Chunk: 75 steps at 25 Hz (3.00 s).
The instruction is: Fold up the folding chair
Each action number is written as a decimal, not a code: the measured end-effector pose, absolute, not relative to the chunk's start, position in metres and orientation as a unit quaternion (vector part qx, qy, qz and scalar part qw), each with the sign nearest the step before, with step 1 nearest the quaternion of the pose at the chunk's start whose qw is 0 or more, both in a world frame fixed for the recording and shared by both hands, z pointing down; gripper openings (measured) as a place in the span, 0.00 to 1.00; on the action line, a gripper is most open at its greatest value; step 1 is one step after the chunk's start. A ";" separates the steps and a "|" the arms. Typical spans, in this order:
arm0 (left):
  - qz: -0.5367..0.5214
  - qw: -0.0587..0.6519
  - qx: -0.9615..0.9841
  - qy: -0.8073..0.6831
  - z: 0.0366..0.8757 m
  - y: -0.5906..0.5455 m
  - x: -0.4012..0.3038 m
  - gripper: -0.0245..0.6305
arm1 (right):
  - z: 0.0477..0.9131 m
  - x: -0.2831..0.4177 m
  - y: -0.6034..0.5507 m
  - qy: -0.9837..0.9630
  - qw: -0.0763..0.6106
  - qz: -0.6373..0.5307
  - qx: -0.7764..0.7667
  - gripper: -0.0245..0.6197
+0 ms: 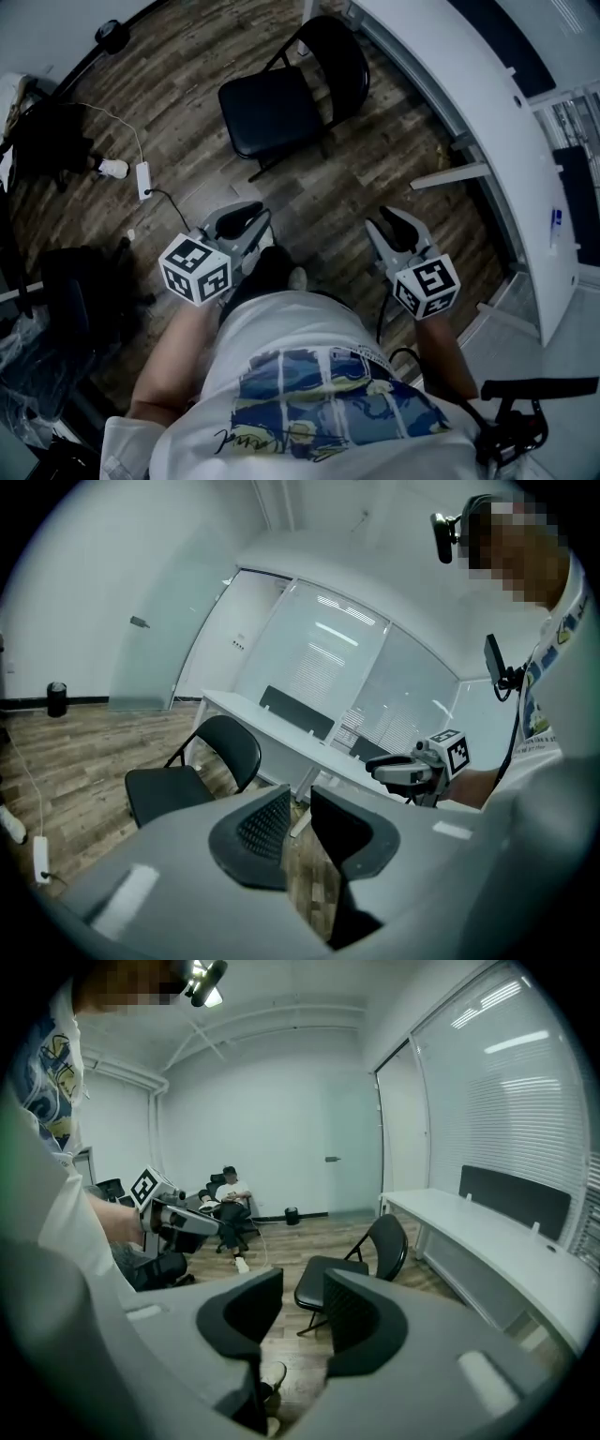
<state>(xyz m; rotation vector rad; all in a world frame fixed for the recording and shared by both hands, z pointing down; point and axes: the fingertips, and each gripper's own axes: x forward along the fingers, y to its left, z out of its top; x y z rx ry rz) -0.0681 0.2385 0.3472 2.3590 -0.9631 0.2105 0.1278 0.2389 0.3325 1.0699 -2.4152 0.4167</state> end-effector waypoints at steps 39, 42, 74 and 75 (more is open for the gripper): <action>0.084 0.441 0.779 -0.438 0.510 0.020 -0.152 0.36 | 0.469 0.162 -0.113 -0.824 0.323 0.213 0.415 0.40; 0.084 0.455 0.767 -0.444 0.530 0.001 -0.151 0.39 | 0.494 0.172 -0.140 -0.814 0.330 0.233 0.417 0.41; 0.053 0.594 0.615 -0.516 0.842 -0.075 -0.239 0.56 | 0.578 0.153 -0.215 -0.814 0.302 0.303 0.392 0.40; 0.054 0.596 0.614 -0.515 0.849 -0.076 -0.243 0.56 | 0.577 0.153 -0.215 -0.813 0.303 0.305 0.392 0.40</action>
